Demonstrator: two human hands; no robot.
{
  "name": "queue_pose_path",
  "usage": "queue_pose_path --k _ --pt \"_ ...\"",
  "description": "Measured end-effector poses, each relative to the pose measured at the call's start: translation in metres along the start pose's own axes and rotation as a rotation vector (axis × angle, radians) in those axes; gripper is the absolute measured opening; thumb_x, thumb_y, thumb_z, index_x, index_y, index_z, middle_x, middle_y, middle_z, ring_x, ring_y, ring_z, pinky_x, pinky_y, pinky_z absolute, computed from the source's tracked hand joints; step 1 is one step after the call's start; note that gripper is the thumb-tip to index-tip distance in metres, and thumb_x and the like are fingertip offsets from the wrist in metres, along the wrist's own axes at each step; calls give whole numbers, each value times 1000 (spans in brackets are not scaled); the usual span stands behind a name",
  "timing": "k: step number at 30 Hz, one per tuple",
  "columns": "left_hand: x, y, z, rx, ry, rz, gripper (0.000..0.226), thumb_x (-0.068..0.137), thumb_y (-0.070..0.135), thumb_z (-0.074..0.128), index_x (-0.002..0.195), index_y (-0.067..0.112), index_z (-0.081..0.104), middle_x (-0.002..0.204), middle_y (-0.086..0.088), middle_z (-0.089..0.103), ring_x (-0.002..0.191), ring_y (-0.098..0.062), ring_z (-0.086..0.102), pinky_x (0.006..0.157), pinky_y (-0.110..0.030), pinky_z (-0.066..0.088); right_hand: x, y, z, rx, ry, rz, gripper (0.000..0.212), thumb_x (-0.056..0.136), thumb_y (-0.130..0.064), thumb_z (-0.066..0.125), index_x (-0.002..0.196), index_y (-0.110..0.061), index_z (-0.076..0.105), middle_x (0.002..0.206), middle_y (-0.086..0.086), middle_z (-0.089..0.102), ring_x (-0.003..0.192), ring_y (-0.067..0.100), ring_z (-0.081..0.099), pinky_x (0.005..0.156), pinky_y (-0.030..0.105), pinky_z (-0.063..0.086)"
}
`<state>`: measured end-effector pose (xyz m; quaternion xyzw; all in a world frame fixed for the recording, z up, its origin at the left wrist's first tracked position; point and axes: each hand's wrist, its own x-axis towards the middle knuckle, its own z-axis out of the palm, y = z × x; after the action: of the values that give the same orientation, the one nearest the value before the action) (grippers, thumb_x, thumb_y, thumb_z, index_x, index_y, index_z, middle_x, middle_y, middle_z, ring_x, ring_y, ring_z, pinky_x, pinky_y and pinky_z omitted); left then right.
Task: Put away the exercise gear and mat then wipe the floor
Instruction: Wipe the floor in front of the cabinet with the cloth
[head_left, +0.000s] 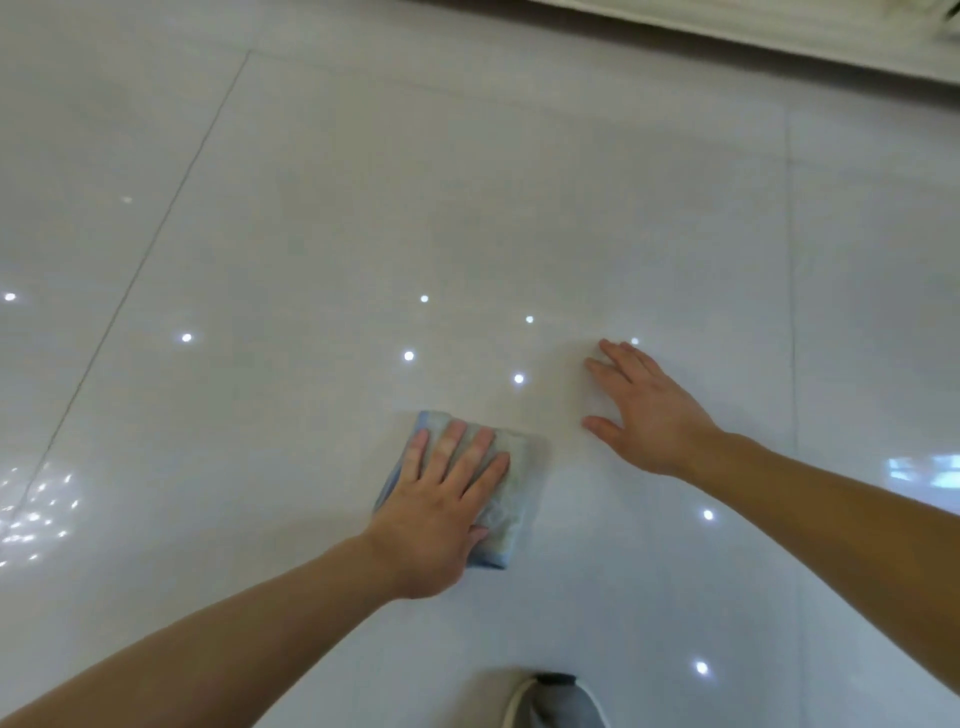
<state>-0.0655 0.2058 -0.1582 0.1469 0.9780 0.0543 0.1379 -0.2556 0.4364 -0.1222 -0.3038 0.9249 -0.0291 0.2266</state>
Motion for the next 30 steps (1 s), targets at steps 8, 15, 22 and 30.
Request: queue_pose_path --k 8,15,22,30 --pt "9 5 1 -12 -15 33 77 83 51 42 152 18 31 160 -9 28 146 -40 24 113 -60 13 -12 22 11 33 -32 68 75 94 -53 48 154 -23 14 163 -3 2 149 17 -2 118 27 6" --pt "13 4 0 -15 -19 65 77 85 50 45 153 18 29 162 -9 24 148 -39 20 113 -62 15 -10 23 12 102 -67 103 75 94 -50 50 154 -29 11 162 -11 -5 148 10 -8 119 30 12" --pt "22 2 -6 30 -44 171 77 85 51 45 152 17 31 161 -11 24 147 -40 21 112 -62 18 -7 22 4 82 -100 97 77 94 -50 51 155 -28 10 162 -6 -4 149 14 -7 119 32 14" --pt "32 17 -10 38 -88 221 75 86 52 41 152 19 32 162 -9 23 148 -39 19 113 -62 17 -9 26 9 132 -63 83 77 93 -50 53 154 -30 10 162 -8 -2 149 14 -7 117 30 14"
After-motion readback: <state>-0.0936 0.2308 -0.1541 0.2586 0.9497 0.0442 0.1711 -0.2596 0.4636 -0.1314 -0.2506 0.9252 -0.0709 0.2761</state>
